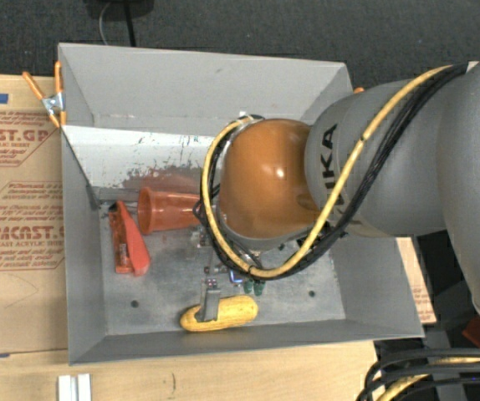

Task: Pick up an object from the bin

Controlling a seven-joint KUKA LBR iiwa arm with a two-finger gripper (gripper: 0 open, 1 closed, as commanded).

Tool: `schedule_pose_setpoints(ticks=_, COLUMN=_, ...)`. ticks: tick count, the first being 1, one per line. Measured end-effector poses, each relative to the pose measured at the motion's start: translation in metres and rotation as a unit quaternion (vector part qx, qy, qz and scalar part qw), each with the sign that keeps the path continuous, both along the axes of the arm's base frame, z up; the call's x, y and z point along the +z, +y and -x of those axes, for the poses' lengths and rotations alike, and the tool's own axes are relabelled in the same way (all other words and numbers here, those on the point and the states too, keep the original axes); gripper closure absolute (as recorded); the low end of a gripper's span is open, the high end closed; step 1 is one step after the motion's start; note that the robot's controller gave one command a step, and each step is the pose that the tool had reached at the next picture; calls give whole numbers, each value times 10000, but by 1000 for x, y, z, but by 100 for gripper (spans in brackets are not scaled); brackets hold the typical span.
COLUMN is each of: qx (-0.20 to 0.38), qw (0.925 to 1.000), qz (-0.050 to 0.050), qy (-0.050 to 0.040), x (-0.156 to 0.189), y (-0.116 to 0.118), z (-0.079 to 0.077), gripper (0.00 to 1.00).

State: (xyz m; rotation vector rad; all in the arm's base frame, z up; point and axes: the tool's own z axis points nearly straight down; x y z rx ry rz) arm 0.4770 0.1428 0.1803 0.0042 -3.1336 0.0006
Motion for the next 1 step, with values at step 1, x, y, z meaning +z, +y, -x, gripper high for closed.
schedule_pose_setpoints(ticks=1, qx=-8, qw=10000, qz=-8, qy=-38, x=4, y=-1, z=-2, gripper=0)
